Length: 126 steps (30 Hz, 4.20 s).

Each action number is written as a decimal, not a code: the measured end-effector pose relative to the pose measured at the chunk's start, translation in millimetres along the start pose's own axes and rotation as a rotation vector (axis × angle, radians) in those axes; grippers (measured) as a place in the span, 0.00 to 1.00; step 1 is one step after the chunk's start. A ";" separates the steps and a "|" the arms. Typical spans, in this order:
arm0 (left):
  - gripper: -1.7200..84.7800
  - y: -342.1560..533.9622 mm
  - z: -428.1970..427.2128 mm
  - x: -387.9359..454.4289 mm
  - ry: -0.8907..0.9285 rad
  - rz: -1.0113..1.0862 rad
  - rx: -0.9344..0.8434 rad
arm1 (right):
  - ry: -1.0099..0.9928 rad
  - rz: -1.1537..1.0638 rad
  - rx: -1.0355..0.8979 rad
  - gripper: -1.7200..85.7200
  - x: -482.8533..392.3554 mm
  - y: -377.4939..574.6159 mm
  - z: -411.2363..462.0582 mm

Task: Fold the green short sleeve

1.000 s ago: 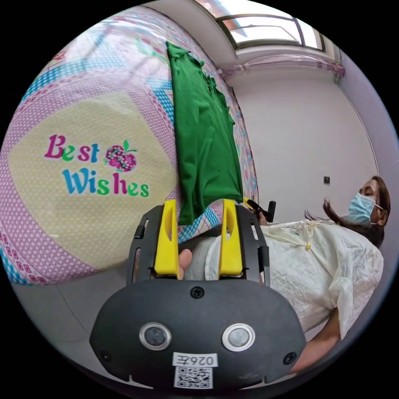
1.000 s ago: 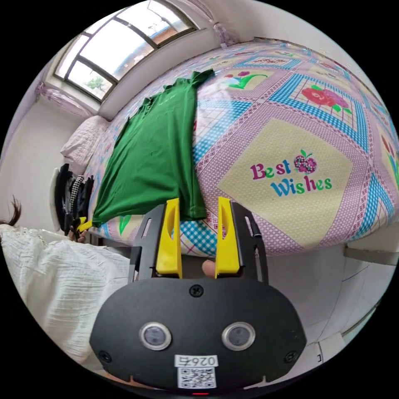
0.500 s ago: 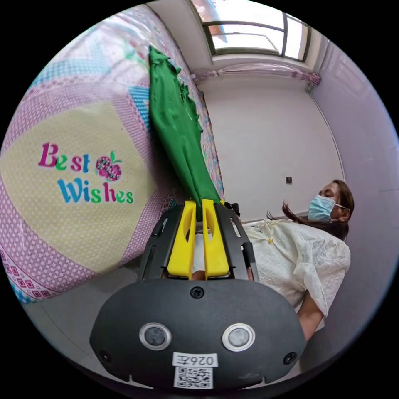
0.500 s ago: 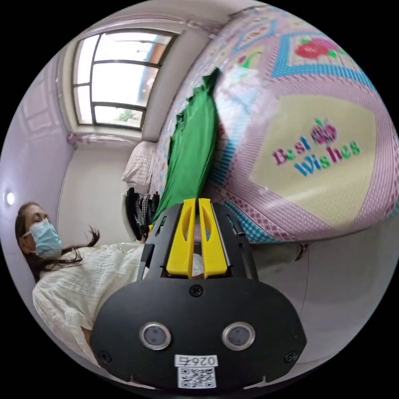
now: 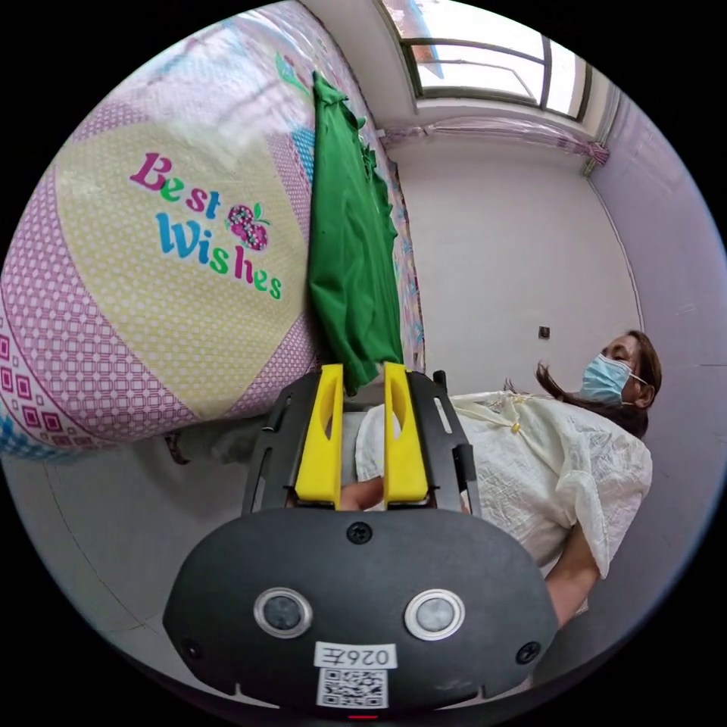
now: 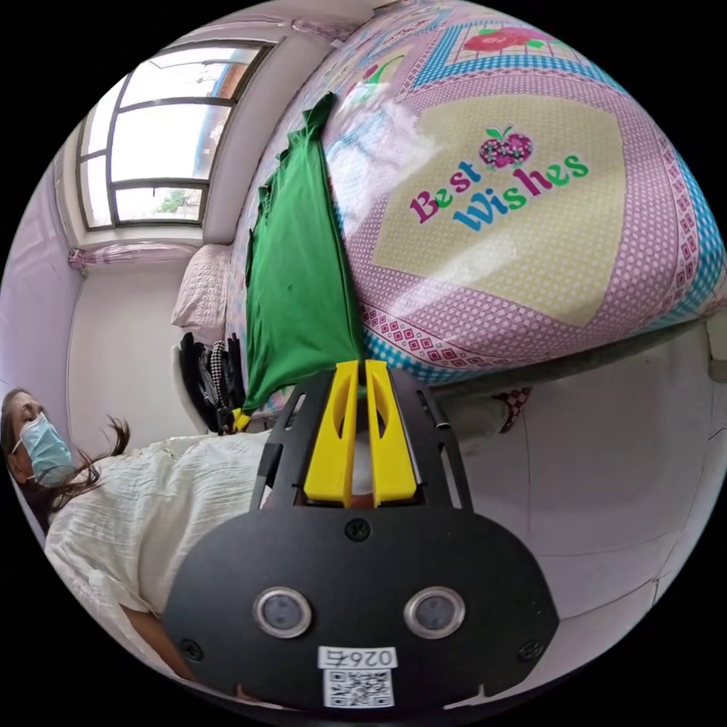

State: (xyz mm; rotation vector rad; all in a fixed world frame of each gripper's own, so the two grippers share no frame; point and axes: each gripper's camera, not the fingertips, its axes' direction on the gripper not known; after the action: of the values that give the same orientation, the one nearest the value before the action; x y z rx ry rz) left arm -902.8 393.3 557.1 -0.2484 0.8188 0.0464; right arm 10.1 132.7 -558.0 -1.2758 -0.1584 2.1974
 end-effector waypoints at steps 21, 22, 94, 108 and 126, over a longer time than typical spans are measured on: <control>0.05 -25.9 -21.8 7.1 0.204 -0.032 -0.080 | -0.216 -0.003 -0.090 0.00 0.7 -7.3 -25.1; 0.05 -19.7 -20.1 -5.2 0.179 -0.094 -0.087 | -0.216 0.013 -0.102 0.00 6.9 -5.1 -19.0; 0.01 -152.0 242.9 67.7 -0.290 -0.037 -0.022 | 0.124 -0.489 -0.151 0.01 -112.8 59.9 166.3; 0.01 -279.1 328.7 171.2 -0.185 0.301 0.024 | 0.176 -0.362 0.254 0.01 -107.9 -48.2 89.4; 0.22 -607.7 835.9 326.1 -0.446 0.840 -0.614 | 0.301 -0.336 0.360 0.10 -102.2 -285.6 89.4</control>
State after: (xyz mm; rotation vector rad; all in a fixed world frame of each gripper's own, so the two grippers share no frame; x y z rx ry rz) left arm 2.2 -16.0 990.3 -0.4353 0.3938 1.1163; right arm 96.0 328.1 -324.7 -1.2505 0.1291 1.6402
